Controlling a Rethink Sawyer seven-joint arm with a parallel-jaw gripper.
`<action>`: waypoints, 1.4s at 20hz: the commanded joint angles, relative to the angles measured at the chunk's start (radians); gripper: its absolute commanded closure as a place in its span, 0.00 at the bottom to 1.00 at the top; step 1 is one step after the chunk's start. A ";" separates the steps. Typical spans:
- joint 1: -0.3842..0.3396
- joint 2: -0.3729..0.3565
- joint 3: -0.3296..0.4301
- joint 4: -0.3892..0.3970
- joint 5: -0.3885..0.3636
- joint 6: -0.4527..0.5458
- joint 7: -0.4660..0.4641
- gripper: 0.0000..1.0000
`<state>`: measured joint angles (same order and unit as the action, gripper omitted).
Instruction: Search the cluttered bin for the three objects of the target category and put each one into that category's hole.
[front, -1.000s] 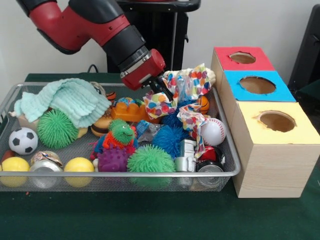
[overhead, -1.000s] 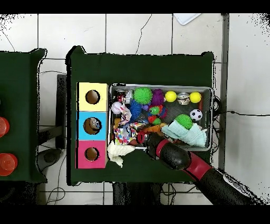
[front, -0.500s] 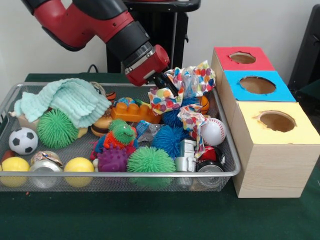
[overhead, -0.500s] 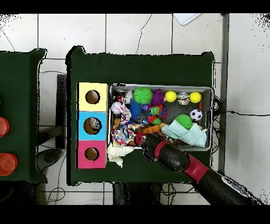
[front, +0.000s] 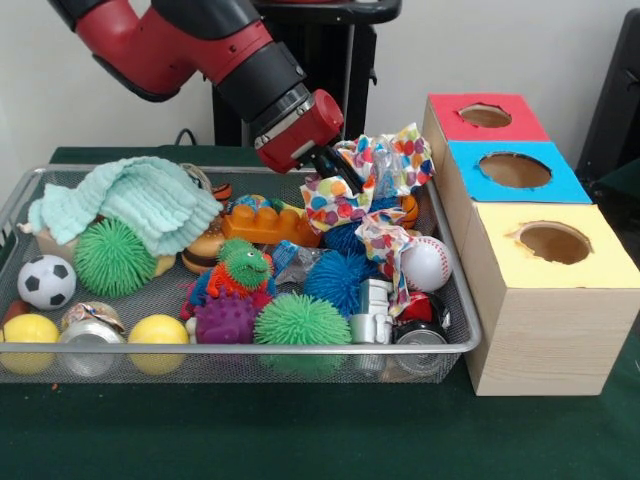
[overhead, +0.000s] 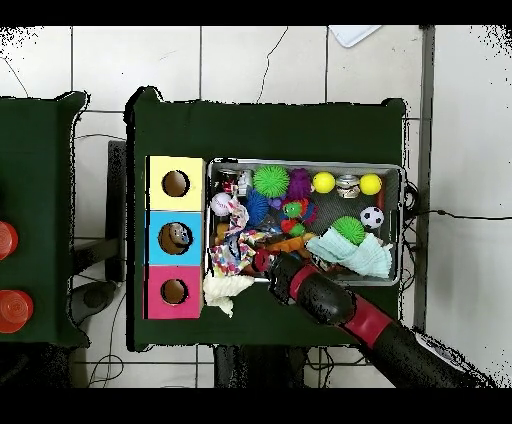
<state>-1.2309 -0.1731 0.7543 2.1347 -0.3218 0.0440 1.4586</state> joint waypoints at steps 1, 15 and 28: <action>0.056 0.086 -0.058 -0.061 0.043 -0.121 0.251 1.00; 0.044 0.156 0.000 -0.033 0.094 -0.206 0.278 1.00; 0.042 0.159 0.006 0.005 0.129 -0.168 0.269 1.00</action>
<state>-1.2144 -0.0734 0.7507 2.1458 -0.2695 -0.1356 1.4586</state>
